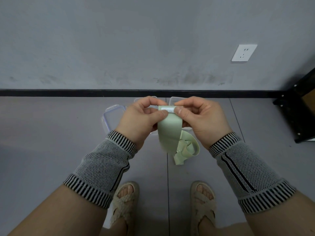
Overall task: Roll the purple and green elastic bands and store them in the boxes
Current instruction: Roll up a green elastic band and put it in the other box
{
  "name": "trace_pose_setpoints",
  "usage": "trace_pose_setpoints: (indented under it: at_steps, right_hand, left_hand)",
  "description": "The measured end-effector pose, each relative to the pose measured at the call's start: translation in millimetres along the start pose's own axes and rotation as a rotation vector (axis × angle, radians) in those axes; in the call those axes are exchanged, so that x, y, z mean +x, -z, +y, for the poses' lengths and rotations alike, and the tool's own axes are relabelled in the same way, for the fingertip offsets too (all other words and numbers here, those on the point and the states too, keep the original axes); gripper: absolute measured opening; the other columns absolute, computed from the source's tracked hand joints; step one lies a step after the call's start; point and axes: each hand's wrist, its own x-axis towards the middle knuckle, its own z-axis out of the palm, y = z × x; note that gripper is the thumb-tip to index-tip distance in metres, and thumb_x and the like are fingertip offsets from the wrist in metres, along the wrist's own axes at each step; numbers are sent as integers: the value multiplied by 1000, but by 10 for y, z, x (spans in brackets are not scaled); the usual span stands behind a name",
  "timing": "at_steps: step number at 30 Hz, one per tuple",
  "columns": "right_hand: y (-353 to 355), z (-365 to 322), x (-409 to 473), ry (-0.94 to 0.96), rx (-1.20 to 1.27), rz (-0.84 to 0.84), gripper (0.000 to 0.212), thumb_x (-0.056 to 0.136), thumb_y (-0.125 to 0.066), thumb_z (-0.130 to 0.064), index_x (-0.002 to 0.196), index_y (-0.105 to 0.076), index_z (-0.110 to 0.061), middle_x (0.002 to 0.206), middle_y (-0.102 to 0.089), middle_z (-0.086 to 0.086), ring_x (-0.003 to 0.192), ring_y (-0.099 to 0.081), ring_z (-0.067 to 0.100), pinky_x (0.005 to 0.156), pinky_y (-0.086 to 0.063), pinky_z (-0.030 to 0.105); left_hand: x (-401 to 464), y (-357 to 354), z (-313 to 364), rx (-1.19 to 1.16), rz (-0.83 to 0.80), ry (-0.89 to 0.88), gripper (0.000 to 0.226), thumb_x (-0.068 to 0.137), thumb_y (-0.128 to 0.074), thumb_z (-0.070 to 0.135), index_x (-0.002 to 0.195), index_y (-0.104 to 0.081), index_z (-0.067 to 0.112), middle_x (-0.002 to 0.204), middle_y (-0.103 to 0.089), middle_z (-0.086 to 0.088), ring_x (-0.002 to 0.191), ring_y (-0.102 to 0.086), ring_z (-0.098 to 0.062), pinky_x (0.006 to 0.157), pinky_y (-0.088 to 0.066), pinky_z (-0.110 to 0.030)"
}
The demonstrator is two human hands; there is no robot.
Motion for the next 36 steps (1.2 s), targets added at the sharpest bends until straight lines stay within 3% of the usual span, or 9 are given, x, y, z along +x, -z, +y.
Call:
trace_pose_setpoints:
  at_steps: [7, 11, 14, 18, 22, 27, 33, 36]
  right_hand:
    - [3, 23, 9, 55, 6, 4, 19, 82, -67, 0, 82, -69, -18, 88, -70, 21, 82, -68, 36, 71, -58, 40]
    - [9, 13, 8, -1, 79, -41, 19, 81, -67, 1, 91, -68, -15, 90, -70, 17, 82, -69, 28, 76, -57, 37]
    - [8, 9, 3, -67, 93, -67, 17, 84, -66, -8, 99, -68, -15, 83, -73, 9, 76, -69, 21, 72, -58, 35]
    - [3, 3, 3, -54, 38, -48, 9, 85, -65, -8, 88, -70, -15, 82, -72, 16, 70, -67, 24, 67, -59, 38]
    - [32, 7, -1, -8, 23, -37, 15, 82, -68, -4, 83, -70, -20, 80, -71, 14, 73, -68, 27, 68, -58, 37]
    - [17, 24, 7, 62, -23, -5, 20, 79, -71, -3, 81, -70, -23, 86, -69, 20, 83, -66, 39, 76, -57, 50]
    - [-14, 25, 3, 73, -3, -26, 22, 78, -70, 3, 83, -69, -18, 88, -70, 16, 86, -67, 33, 81, -57, 46]
    - [-2, 21, 5, 18, 44, -55, 25, 80, -68, 3, 94, -68, -18, 89, -72, 12, 86, -69, 26, 81, -58, 40]
  left_hand:
    - [8, -8, -4, -36, 15, -17, 6, 83, -63, 1, 83, -62, 8, 78, -67, -15, 73, -64, -23, 73, -54, -36]
    - [11, 19, 1, -20, 17, -58, 10, 83, -61, -4, 85, -62, 6, 71, -67, -10, 69, -64, -22, 67, -54, -30]
    - [10, 33, 3, 19, 18, -83, 14, 82, -61, -6, 84, -62, 7, 75, -64, -12, 73, -62, -25, 72, -53, -36]
    - [-5, 5, 5, 42, 13, -80, 18, 82, -60, -8, 84, -62, 9, 82, -61, -17, 72, -62, -25, 67, -56, -31]
    - [0, -1, 17, -25, 22, 21, 19, 81, -63, -6, 94, -62, 7, 79, -69, -9, 69, -68, -17, 63, -57, -27]
    - [22, 12, 18, -22, 41, 90, 15, 79, -66, -3, 93, -65, 3, 89, -69, -16, 77, -67, -22, 75, -57, -33]
    - [1, 28, 53, -51, 77, 36, 9, 82, -63, -4, 88, -66, 2, 86, -69, -16, 73, -66, -19, 71, -58, -27]
    - [-2, 41, 57, -23, 78, 2, 14, 81, -62, -6, 85, -66, 6, 84, -66, -16, 75, -65, -21, 72, -57, -27]
